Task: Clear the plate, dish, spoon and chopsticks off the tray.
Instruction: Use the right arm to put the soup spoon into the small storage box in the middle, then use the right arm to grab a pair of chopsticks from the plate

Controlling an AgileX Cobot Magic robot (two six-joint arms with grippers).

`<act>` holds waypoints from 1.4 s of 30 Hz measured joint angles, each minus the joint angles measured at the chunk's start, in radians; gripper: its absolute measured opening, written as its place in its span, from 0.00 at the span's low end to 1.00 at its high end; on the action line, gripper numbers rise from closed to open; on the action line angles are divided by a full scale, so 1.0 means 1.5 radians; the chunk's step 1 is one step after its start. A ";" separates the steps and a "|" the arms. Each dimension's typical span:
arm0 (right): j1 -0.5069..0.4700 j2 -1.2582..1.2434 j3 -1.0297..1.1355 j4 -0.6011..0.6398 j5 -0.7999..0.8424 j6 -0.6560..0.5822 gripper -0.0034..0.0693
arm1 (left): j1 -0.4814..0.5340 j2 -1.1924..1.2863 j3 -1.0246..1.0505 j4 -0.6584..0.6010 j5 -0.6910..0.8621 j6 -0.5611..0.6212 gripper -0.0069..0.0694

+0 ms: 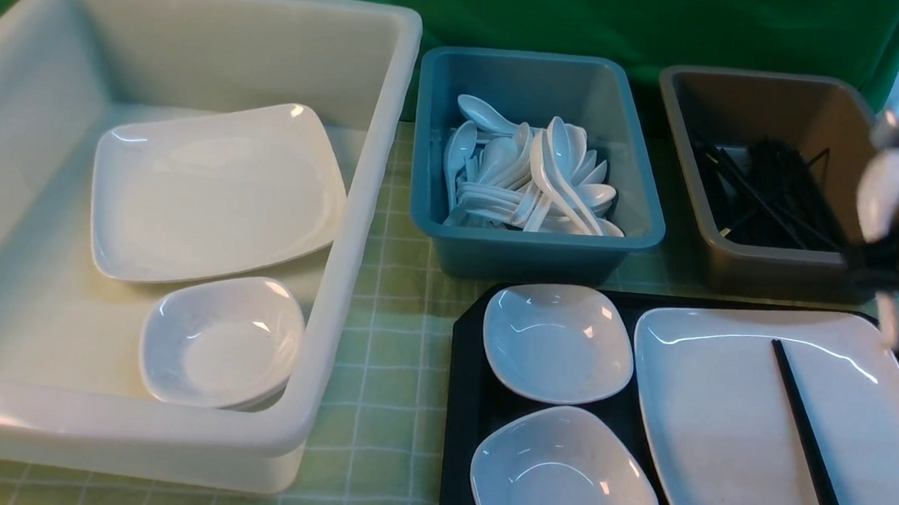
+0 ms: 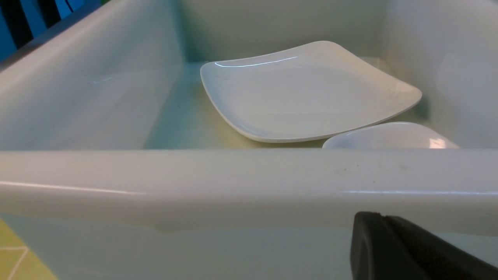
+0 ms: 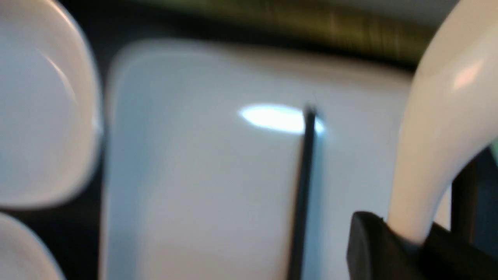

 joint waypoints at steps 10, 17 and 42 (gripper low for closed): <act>0.210 0.281 -0.328 0.046 -0.179 -0.046 0.23 | 0.000 0.000 0.000 0.000 0.000 0.000 0.09; 0.215 0.423 -0.440 0.035 -0.167 -0.046 0.52 | 0.000 0.000 0.000 0.000 0.000 0.000 0.09; 0.116 0.209 -0.013 -0.186 0.299 0.177 0.29 | 0.000 0.000 0.000 0.000 0.000 0.000 0.09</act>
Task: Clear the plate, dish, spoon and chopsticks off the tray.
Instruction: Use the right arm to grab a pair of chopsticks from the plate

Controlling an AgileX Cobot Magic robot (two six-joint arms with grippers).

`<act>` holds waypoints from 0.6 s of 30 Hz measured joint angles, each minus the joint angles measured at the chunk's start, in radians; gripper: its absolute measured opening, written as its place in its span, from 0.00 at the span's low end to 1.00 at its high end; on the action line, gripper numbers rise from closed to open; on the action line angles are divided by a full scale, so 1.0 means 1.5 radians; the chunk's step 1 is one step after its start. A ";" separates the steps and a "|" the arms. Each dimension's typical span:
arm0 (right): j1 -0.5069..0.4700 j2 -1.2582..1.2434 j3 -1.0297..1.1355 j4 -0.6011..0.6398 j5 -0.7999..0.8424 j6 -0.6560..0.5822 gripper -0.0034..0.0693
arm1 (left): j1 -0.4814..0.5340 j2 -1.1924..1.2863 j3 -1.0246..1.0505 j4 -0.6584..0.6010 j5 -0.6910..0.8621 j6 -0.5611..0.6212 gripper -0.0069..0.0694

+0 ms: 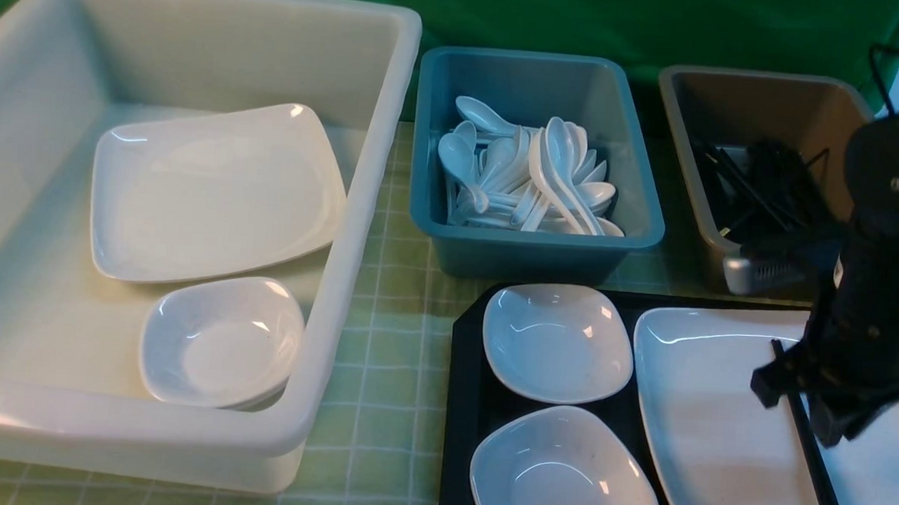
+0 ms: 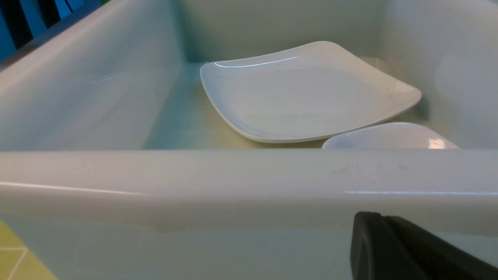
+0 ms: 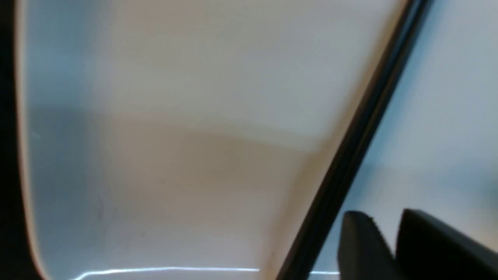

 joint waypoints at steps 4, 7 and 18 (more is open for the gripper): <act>0.000 -0.002 0.063 0.002 -0.066 0.018 0.49 | 0.000 0.000 0.000 0.000 0.000 0.000 0.09; 0.000 -0.002 0.102 0.018 -0.140 0.028 0.54 | 0.000 0.000 0.000 0.000 0.000 0.000 0.09; 0.000 0.005 0.138 0.044 -0.194 0.039 0.37 | 0.000 0.000 0.000 0.000 0.000 0.000 0.09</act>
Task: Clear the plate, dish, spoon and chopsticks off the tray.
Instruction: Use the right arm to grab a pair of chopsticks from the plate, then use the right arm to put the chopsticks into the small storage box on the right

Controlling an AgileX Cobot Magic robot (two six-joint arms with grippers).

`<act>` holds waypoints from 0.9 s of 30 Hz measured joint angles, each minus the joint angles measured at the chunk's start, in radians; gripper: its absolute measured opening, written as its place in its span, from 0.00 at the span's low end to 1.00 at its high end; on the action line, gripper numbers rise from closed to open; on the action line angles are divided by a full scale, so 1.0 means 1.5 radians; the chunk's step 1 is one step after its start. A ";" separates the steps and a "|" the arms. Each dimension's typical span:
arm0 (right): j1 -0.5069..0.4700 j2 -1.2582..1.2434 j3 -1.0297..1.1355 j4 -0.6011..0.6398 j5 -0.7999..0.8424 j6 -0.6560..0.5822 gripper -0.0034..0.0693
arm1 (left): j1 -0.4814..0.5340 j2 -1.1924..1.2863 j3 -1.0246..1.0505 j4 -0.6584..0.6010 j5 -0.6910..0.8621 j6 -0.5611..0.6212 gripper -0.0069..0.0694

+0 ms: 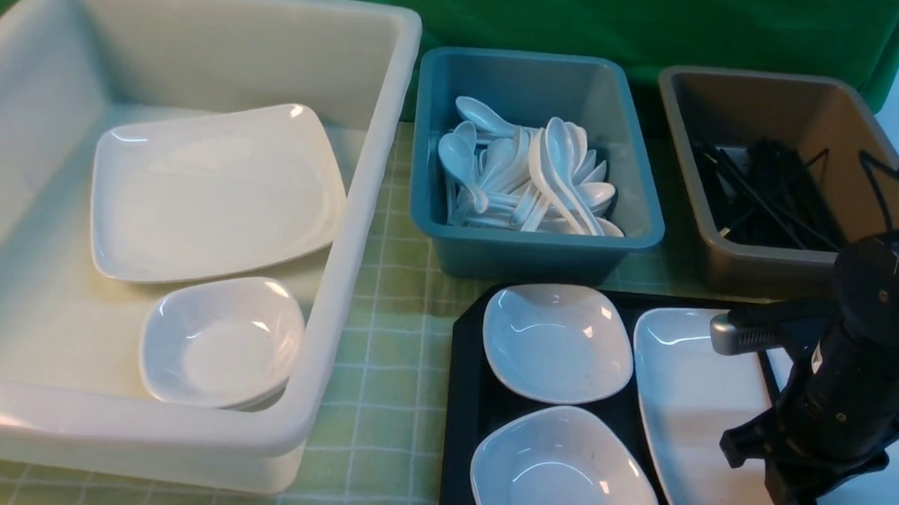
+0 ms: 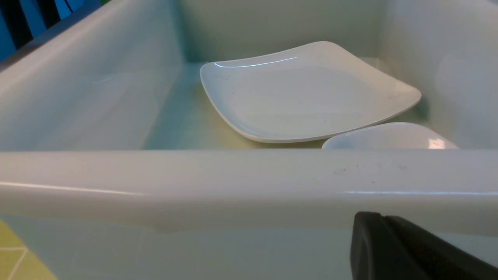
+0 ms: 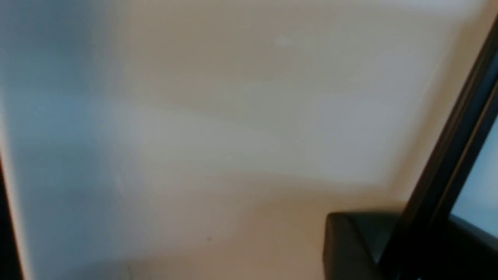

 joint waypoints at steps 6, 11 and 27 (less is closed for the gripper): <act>0.000 -0.021 0.002 0.002 0.005 -0.019 0.18 | 0.000 0.000 0.000 0.000 0.000 0.000 0.09; 0.000 -0.123 -0.026 -0.011 0.031 -0.020 0.18 | 0.000 0.000 0.000 0.000 0.000 0.000 0.09; -0.115 0.073 -0.459 -0.029 -0.257 -0.041 0.19 | 0.000 0.000 0.000 0.000 0.000 0.000 0.09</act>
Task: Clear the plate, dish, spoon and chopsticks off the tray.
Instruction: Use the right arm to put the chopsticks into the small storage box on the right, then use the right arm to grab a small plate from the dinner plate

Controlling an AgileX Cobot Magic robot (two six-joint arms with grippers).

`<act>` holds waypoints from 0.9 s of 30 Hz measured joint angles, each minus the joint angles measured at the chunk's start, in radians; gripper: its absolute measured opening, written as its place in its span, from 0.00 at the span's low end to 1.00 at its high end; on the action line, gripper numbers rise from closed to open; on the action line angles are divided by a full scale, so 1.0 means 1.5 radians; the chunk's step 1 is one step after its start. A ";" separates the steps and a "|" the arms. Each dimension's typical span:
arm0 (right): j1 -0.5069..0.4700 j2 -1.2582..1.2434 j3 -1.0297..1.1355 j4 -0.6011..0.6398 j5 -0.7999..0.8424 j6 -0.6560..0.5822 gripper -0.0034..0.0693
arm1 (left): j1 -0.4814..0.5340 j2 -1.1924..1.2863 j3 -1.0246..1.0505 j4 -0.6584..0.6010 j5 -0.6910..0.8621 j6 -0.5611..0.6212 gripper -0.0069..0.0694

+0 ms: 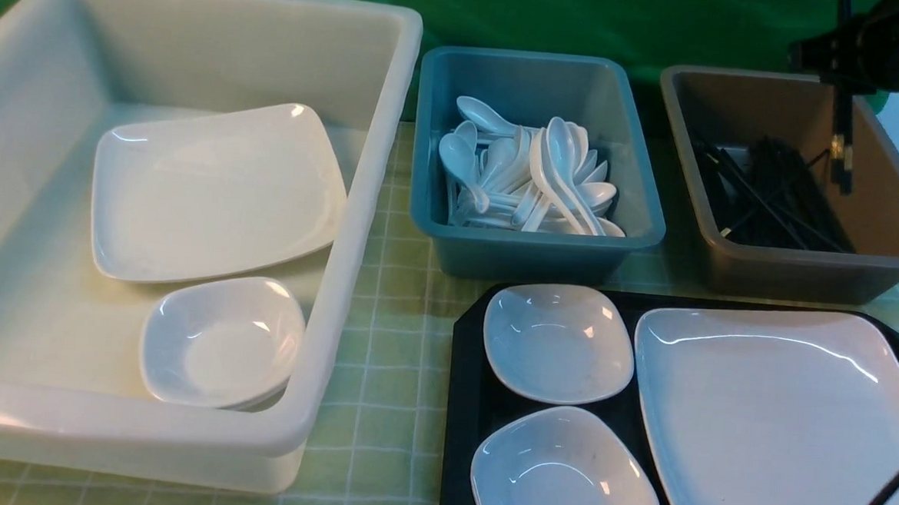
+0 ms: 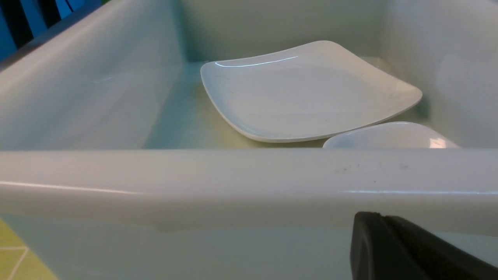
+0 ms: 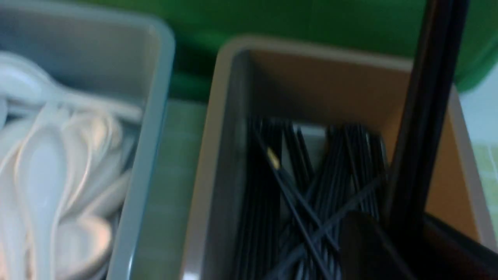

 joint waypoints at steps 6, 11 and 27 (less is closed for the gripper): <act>-0.001 0.103 -0.037 0.000 -0.038 0.010 0.42 | 0.000 0.000 0.000 0.000 0.000 0.000 0.09; -0.002 0.077 -0.051 0.000 0.054 -0.021 0.31 | 0.000 0.000 0.000 0.000 0.000 0.000 0.09; -0.002 -0.466 0.313 0.083 0.302 -0.082 0.05 | 0.000 0.000 0.000 0.000 0.000 0.000 0.09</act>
